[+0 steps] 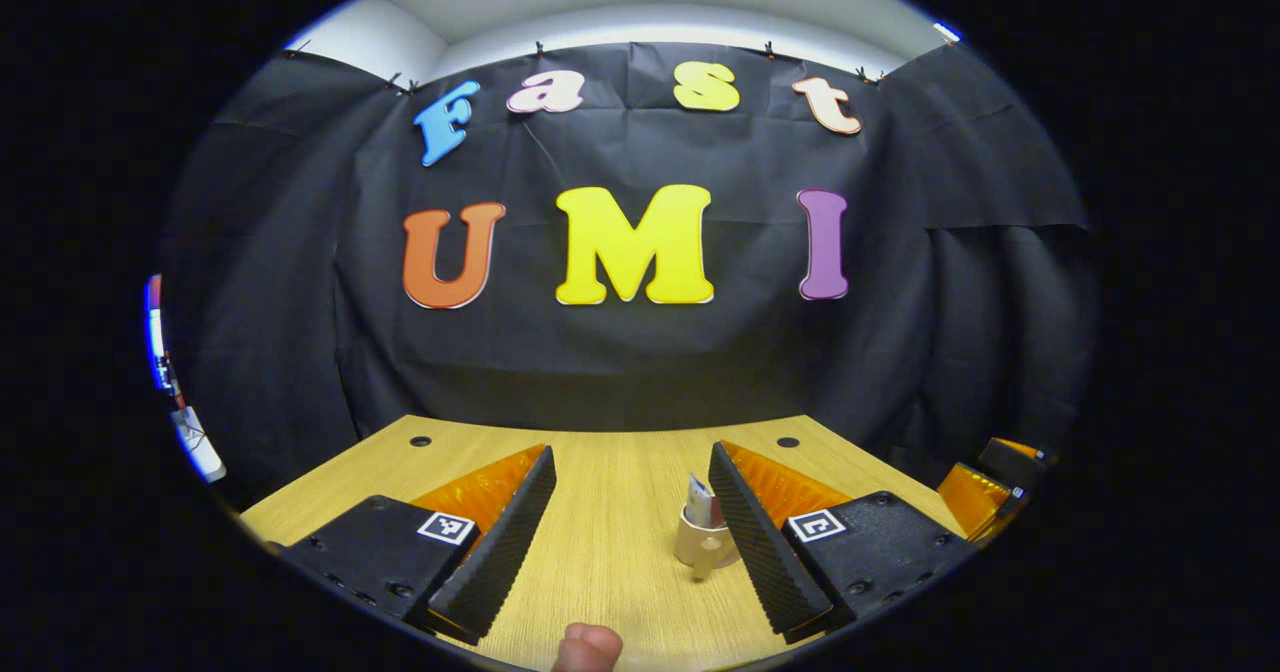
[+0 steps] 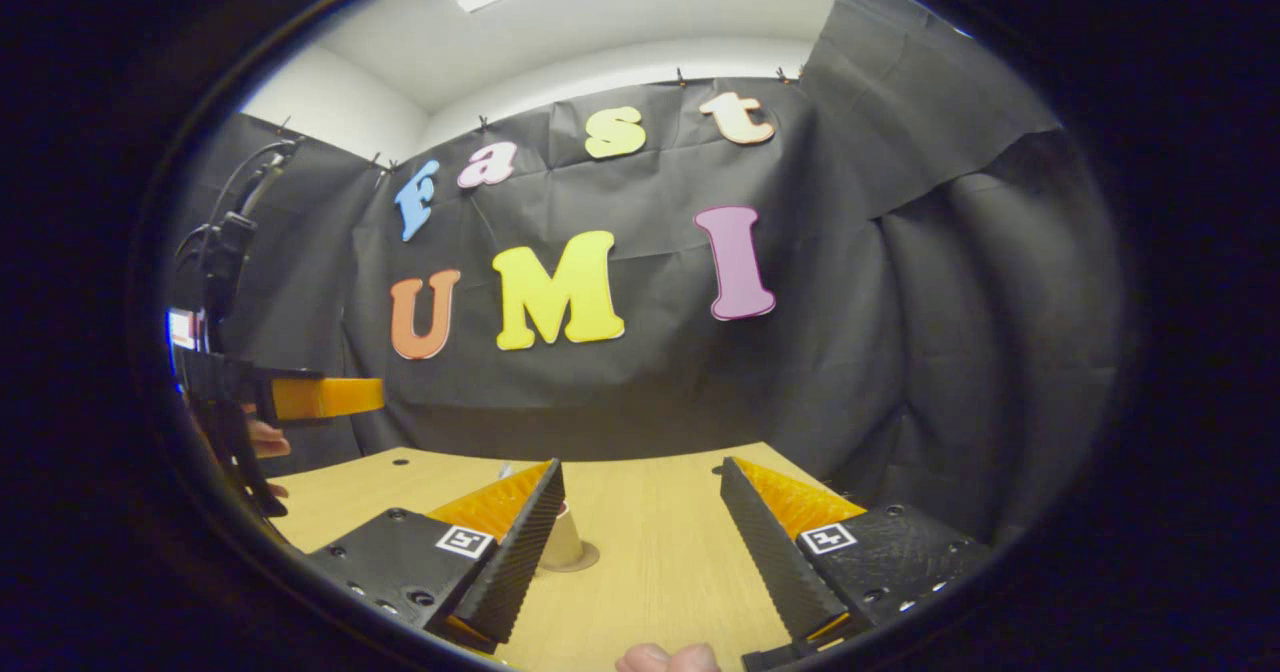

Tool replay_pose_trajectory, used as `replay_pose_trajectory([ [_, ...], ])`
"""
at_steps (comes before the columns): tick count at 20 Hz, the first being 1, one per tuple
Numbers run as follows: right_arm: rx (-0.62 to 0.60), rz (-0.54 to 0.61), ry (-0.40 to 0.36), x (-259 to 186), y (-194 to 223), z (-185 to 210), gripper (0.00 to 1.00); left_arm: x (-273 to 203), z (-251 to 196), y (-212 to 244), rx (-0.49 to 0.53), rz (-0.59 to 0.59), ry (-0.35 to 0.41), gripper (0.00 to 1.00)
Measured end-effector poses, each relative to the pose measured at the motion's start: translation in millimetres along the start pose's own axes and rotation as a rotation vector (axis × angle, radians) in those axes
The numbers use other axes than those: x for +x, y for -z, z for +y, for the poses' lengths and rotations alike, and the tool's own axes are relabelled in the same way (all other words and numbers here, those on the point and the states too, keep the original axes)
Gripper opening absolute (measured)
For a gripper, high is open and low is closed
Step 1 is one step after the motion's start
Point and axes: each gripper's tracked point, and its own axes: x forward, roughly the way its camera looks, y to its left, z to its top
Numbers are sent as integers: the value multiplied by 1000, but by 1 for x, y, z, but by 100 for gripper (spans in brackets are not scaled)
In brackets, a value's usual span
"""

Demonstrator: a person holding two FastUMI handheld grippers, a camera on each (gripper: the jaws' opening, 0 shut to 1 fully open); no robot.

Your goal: Put the toothbrush and toothpaste on the desktop into the cup, then pick up the cup and place it on the coaster on the desktop.

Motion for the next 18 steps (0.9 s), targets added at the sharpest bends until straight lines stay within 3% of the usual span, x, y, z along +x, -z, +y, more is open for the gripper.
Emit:
replay_pose_trajectory([
  [3,1,11,2,5,8,10,95,-3,6,3,-1,-31,-45,98],
  [6,-42,19,13,6,18,14,92,-7,6,19,-43,-5,-40,98],
  [9,-68,9,22,5,20,16,95,-14,5,41,-34,-10,-38,98],
  [16,-89,-16,60,10,14,7,95,-12,4,30,26,-66,-44,98],
  [17,-92,-34,69,10,9,5,92,-10,4,30,22,-65,-46,98],
  [18,-93,-45,68,10,7,8,95,-8,3,32,14,-62,-44,98],
])
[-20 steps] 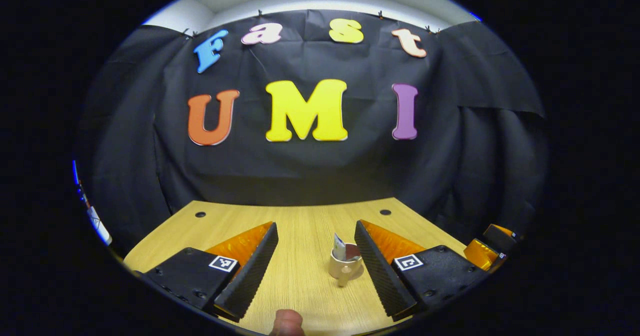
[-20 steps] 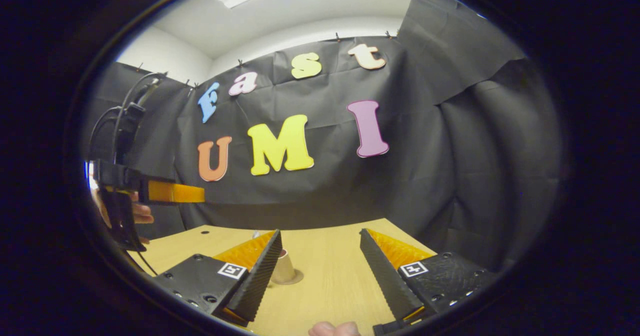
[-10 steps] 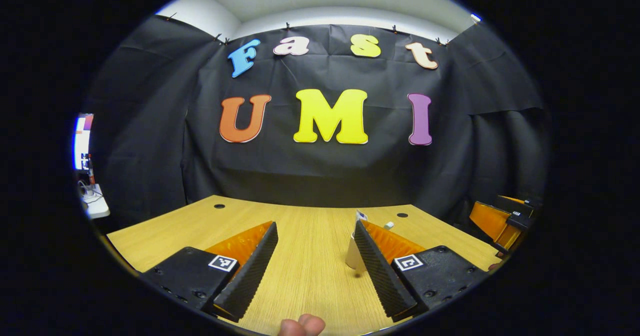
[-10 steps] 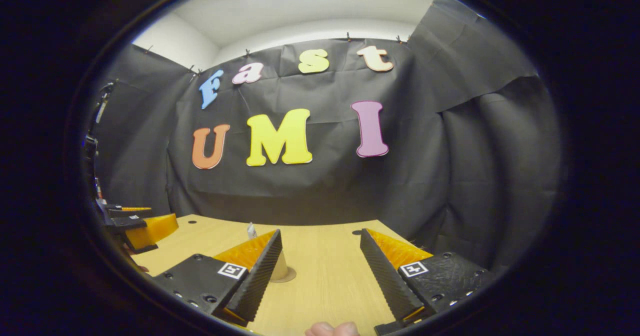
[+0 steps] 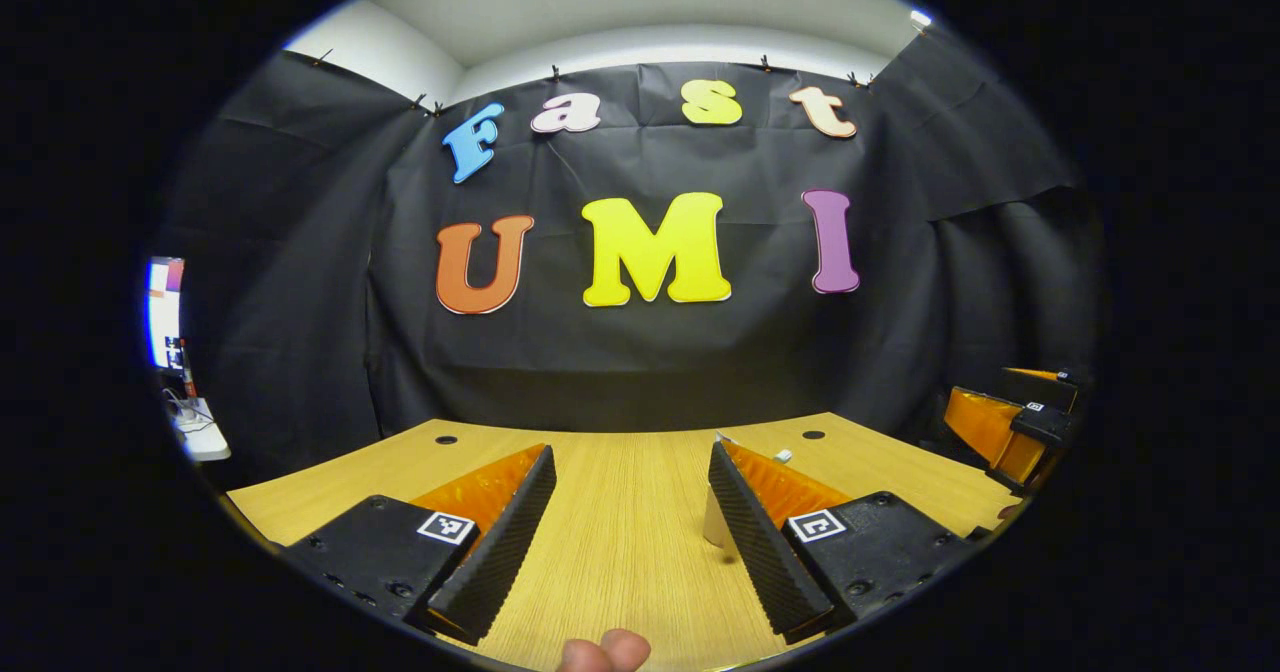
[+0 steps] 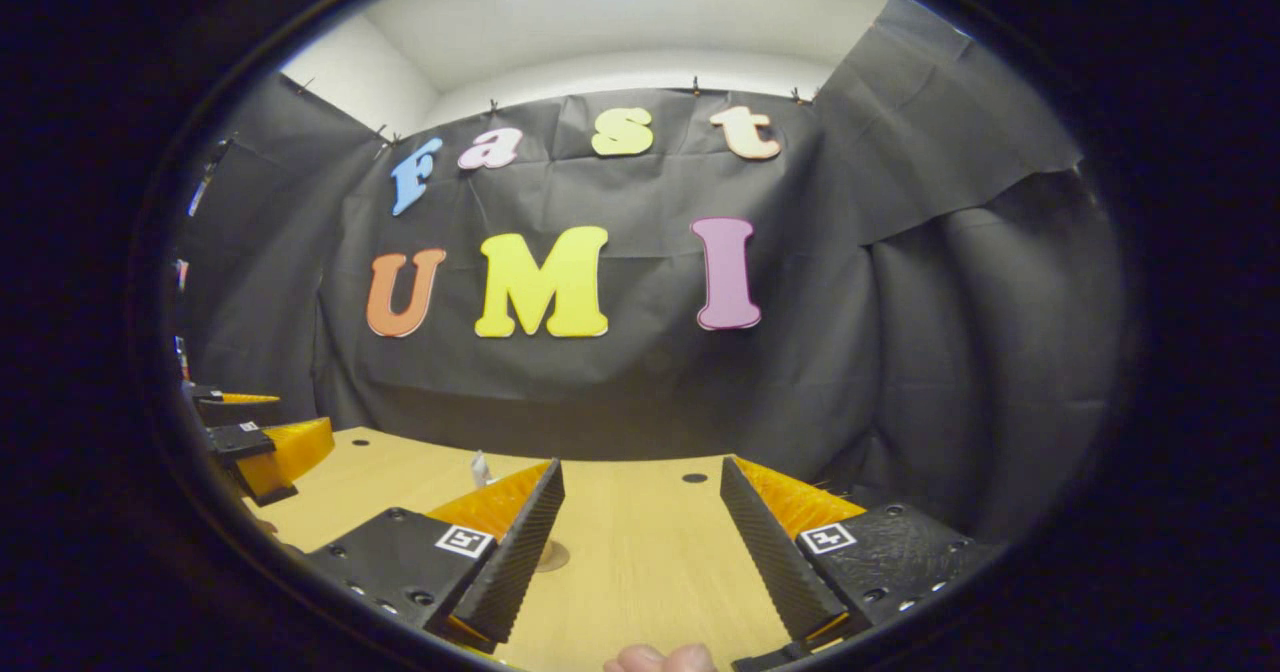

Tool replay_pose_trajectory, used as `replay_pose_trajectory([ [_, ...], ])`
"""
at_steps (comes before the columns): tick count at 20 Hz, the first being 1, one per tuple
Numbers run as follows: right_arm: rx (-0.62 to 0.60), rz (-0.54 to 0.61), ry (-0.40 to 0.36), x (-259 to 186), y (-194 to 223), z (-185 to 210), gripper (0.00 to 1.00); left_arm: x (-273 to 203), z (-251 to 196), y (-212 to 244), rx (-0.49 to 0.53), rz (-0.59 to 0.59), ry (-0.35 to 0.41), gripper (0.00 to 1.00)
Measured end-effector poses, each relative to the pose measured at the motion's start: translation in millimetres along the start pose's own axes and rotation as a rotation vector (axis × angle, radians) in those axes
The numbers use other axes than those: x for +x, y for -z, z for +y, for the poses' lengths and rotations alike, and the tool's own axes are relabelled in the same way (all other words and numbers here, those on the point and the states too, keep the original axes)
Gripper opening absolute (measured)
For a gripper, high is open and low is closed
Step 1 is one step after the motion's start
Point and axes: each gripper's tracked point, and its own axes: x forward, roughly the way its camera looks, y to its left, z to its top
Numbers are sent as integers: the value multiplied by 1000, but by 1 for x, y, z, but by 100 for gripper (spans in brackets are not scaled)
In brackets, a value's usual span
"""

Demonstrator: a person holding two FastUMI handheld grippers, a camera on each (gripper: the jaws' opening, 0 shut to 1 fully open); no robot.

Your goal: Put the toothbrush and toothpaste on the desktop into the cup, then pick up the cup and place it on the coaster on the desktop.

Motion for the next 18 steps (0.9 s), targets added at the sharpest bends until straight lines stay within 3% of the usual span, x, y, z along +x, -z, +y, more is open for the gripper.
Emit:
replay_pose_trajectory([
  [18,-72,-49,-12,1,-8,14,95,7,-16,-7,17,-27,24,98],
])
